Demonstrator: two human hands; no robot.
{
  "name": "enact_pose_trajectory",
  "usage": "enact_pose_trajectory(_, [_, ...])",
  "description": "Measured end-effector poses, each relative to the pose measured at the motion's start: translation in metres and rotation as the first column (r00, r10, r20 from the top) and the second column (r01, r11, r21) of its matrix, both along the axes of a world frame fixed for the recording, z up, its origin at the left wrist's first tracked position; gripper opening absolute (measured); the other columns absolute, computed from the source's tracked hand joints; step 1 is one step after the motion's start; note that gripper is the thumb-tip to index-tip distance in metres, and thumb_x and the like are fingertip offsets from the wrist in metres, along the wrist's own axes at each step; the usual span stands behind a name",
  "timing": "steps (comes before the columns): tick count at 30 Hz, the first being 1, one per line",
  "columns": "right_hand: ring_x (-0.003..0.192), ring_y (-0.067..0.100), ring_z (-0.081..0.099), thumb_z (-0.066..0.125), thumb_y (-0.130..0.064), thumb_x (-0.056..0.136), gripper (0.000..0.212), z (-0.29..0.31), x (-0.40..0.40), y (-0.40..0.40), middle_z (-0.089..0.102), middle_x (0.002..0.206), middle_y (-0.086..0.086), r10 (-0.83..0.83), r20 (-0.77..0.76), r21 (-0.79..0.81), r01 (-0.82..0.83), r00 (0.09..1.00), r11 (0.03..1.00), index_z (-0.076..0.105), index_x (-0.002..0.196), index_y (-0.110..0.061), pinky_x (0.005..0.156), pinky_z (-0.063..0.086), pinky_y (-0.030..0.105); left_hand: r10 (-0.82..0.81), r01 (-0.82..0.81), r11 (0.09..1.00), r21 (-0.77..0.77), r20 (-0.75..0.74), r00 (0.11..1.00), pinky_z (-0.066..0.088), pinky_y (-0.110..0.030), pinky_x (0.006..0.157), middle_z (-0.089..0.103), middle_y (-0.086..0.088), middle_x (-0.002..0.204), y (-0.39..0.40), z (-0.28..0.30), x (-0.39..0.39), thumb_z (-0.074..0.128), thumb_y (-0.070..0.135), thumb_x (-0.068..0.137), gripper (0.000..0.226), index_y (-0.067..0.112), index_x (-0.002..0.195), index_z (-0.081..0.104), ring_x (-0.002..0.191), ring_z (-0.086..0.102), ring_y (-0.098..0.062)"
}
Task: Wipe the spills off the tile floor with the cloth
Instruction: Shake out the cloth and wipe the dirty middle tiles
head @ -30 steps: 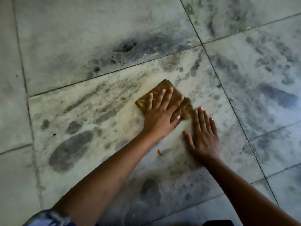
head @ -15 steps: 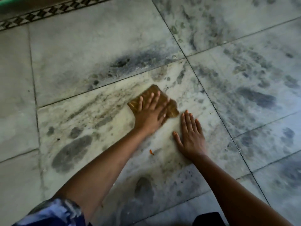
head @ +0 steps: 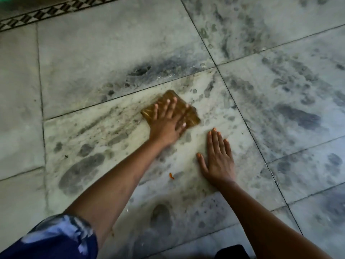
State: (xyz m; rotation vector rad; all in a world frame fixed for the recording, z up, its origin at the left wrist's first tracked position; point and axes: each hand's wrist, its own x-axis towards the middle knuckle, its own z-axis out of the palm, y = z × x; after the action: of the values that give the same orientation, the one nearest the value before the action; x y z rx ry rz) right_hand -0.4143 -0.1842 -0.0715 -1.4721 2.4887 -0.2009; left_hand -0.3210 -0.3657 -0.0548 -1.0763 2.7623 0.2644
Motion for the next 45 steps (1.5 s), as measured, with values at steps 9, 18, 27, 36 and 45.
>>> enact_pose_trajectory(9, [0.142,0.021,0.009,0.025,-0.049,0.088,0.075,0.000,0.001,0.002,0.012,0.154,0.013,0.002,0.000,-0.021,-0.002,1.000,1.000,0.017,0.147,-0.003,0.115,0.002,0.034,-0.025,0.024,0.998,-0.064,-0.007,1.000,0.009,-0.053,0.111,0.021,-0.003,0.155,0.001,-0.003,0.097,0.013,0.061,0.092,0.057,0.041,0.145,0.014,0.141,0.023,-0.032])
enact_pose_trajectory(18, [0.142,0.024,0.013,0.024,-0.050,0.088,0.076,0.002,0.000,0.002,0.013,0.154,0.014,0.017,0.005,0.000,-0.017,1.000,1.000,0.018,0.146,-0.003,0.114,0.002,0.034,-0.068,0.068,0.998,0.010,0.028,0.997,-0.006,-0.052,0.113,0.000,-0.001,0.159,0.021,0.005,0.009,0.026,0.057,0.092,0.060,0.043,0.146,0.004,0.146,0.000,-0.026])
enact_pose_trajectory(27, [0.142,0.019,0.003,0.021,-0.051,0.087,0.077,-0.002,0.000,0.003,0.008,0.155,0.013,0.023,-0.005,-0.022,-0.023,1.000,1.000,0.011,0.147,-0.004,0.115,-0.002,0.033,0.134,-0.133,0.991,-0.026,0.049,0.990,0.003,-0.057,0.110,0.003,0.002,0.158,-0.013,0.003,0.100,0.014,0.069,0.087,0.063,0.045,0.144,0.003,0.145,0.006,-0.028])
enact_pose_trajectory(36, [0.144,0.021,0.003,0.013,-0.054,0.087,0.078,0.000,0.002,0.005,0.004,0.156,0.012,0.028,-0.019,0.001,-0.028,0.999,1.000,0.006,0.148,-0.005,0.115,-0.004,0.033,-0.082,0.087,0.996,-0.036,0.127,0.988,0.004,-0.058,0.112,0.004,0.005,0.159,0.057,0.013,0.059,0.029,0.053,0.094,0.057,0.045,0.144,0.002,0.146,0.003,-0.025])
enact_pose_trajectory(45, [0.144,0.018,-0.007,0.004,-0.056,0.083,0.082,0.002,0.006,0.016,-0.005,0.156,0.009,0.082,0.047,0.003,-0.082,0.996,0.997,-0.001,0.147,-0.007,0.112,-0.012,0.026,0.177,-0.172,0.984,-0.053,0.101,0.979,0.039,-0.044,0.099,0.021,0.005,0.156,0.035,0.026,0.103,0.029,0.043,0.099,0.048,0.039,0.146,0.022,0.138,0.031,-0.027])
